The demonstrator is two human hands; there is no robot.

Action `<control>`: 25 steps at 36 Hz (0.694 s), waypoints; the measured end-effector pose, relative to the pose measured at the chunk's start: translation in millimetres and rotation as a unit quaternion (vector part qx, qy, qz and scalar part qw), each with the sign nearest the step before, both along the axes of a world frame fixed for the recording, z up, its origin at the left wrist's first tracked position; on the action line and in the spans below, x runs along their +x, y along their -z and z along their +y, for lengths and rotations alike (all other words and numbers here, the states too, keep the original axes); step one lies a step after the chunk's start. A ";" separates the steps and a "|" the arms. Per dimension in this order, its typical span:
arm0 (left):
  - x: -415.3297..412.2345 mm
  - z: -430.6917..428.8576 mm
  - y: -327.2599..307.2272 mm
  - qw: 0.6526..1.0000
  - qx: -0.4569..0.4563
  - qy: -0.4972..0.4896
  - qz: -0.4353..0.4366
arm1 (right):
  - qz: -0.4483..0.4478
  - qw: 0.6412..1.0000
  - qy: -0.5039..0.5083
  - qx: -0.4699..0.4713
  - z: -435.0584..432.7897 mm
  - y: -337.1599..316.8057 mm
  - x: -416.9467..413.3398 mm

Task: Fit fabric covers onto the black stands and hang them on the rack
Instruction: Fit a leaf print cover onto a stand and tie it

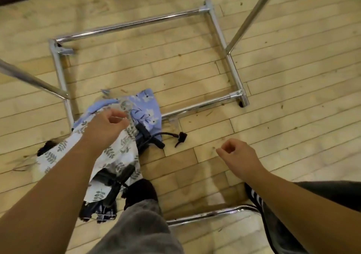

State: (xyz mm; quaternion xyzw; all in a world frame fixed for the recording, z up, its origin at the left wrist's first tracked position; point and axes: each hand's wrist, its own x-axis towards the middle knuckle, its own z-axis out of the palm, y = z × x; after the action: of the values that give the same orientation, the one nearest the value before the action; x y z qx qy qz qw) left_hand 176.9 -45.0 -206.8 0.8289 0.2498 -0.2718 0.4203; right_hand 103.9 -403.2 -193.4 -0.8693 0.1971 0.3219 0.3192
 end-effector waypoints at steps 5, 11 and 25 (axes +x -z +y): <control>-7.5 8.8 29.9 0.991 0.073 0.085 0.070 | 0.038 0.999 0.003 -0.032 -19.7 25.3 -5.9; -30.7 18.7 45.3 0.973 0.122 0.161 0.111 | 0.078 0.994 0.033 -0.063 -35.9 61.1 -3.8; -45.1 18.9 59.9 0.949 0.200 0.222 0.105 | 0.119 0.986 0.068 -0.090 -12.0 127.2 6.2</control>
State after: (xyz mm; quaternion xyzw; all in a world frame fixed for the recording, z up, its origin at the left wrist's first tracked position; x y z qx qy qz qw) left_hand 131.7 -26.1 -266.8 0.8970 0.1515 -0.3886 0.1464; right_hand 110.1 -415.2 -320.6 -0.8344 0.3208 0.3816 0.2352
